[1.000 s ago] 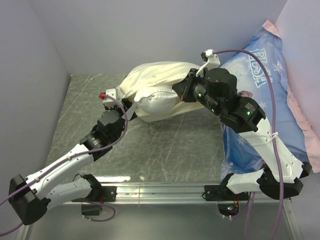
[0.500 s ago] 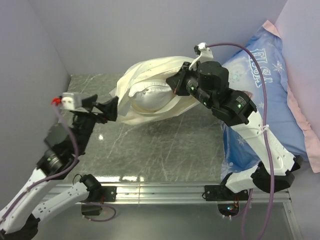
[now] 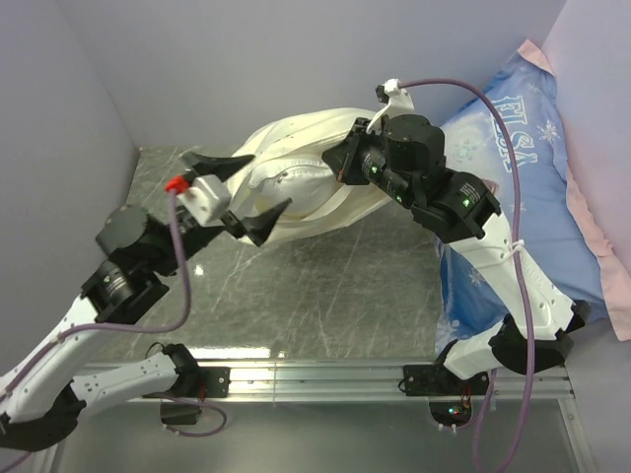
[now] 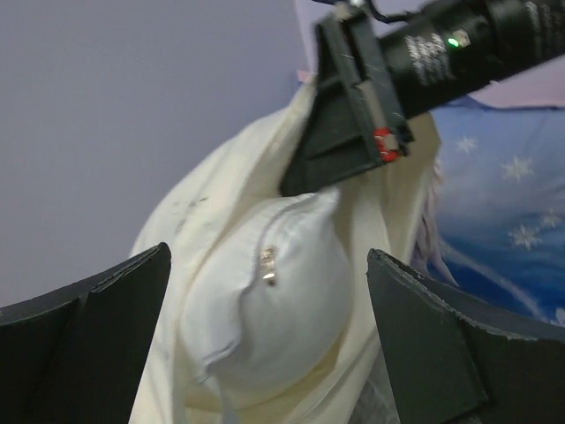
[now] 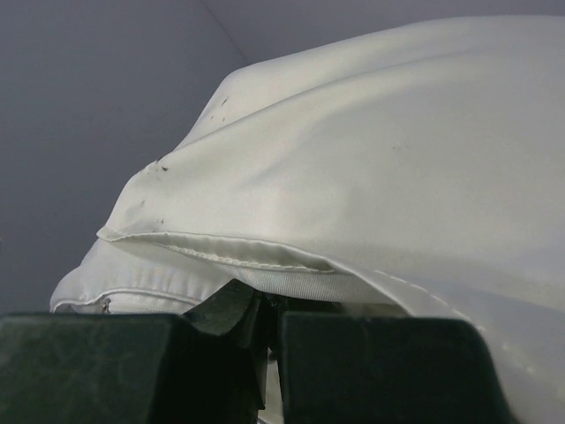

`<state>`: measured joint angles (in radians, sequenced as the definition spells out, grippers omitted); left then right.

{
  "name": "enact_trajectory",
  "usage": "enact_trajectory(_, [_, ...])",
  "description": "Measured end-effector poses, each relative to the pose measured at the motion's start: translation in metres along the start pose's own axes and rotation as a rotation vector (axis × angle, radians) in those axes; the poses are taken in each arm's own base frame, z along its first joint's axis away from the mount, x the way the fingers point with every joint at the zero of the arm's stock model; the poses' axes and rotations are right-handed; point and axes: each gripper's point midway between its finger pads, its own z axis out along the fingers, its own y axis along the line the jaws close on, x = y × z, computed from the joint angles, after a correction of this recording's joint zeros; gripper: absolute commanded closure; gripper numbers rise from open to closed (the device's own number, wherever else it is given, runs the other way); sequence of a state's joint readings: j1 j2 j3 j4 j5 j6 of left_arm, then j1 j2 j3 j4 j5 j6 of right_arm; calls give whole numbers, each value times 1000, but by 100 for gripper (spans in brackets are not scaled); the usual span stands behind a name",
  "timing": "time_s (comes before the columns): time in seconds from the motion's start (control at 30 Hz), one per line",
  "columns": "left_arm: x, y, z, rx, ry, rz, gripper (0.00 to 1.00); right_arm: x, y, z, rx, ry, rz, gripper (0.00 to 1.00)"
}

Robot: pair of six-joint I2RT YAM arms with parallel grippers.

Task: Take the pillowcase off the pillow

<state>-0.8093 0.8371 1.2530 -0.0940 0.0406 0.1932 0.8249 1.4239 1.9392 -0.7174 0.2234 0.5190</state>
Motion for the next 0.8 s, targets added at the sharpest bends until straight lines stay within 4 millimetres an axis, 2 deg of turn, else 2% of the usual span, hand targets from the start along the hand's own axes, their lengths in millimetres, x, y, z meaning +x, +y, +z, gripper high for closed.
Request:
enact_trajectory(0.13, [16,-39,18,152,46,94,1,1,2,4,-1,4,-1,100])
enact_trajectory(0.27, [32,-72,27,256,81,196,1,4,1,8,3,14,-3,100])
enact_trajectory(0.4, [50,-87,37,279,133,294,1,7,2,11,3,23,-6,100])
enact_trajectory(0.57, [67,-80,47,236,204,381,1,10,3,11,5,25,-11,100])
enact_trajectory(0.8, [61,-57,58,174,213,417,4,30,5,4,-1,57,-32,100])
